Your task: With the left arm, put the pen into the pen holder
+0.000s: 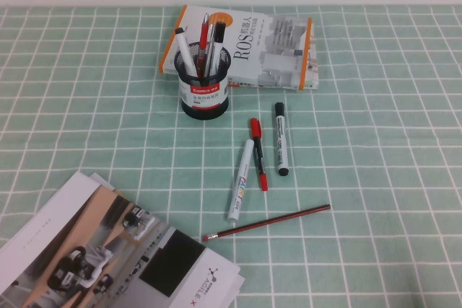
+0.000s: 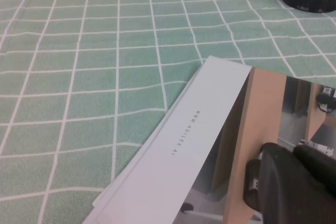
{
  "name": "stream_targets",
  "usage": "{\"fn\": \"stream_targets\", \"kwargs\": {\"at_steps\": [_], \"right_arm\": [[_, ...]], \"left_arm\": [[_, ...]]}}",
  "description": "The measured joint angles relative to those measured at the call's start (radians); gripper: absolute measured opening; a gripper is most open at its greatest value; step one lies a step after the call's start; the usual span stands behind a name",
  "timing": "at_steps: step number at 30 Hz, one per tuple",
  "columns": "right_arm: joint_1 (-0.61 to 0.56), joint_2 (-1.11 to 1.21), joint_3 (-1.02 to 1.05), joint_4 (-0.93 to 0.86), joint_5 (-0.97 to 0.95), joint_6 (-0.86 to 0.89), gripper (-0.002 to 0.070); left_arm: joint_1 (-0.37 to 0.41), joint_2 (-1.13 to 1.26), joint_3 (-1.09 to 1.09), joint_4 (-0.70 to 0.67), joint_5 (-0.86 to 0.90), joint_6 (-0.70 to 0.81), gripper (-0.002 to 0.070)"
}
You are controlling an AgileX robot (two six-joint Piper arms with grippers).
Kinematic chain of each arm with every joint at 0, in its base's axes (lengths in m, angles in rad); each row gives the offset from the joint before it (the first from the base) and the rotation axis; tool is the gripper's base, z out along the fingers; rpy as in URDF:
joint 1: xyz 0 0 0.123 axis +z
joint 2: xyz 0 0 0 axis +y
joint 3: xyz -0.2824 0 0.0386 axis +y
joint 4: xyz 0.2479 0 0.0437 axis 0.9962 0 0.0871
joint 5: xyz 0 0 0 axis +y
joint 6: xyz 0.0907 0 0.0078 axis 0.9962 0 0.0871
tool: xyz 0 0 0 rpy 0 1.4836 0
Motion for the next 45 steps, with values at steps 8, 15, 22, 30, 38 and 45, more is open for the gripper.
{"fn": "stream_targets", "kwargs": {"at_steps": [8, 15, 22, 30, 38, 45], "right_arm": [[0.0, 0.0, 0.0, 0.0, 0.0, 0.0, -0.002], [0.0, 0.0, 0.0, 0.0, 0.0, 0.0, -0.002], [0.0, 0.0, 0.0, 0.0, 0.0, 0.0, -0.002], [0.0, 0.0, 0.0, 0.0, 0.0, 0.0, -0.002], [0.0, 0.0, 0.0, 0.0, 0.0, 0.0, -0.002], [0.0, 0.0, 0.0, 0.0, 0.0, 0.0, -0.002]], "left_arm": [[0.0, 0.0, 0.0, 0.0, 0.0, 0.0, -0.0003], [0.0, 0.0, 0.0, 0.0, -0.006, 0.0, -0.0003], [0.0, 0.0, 0.0, 0.0, -0.006, 0.0, -0.0003], [0.0, 0.0, 0.0, -0.06, -0.021, 0.0, -0.0003], [0.0, 0.0, 0.004, -0.43, -0.135, 0.0, -0.0003], [0.0, 0.0, 0.004, -0.596, -0.216, 0.034, -0.0003]]}}
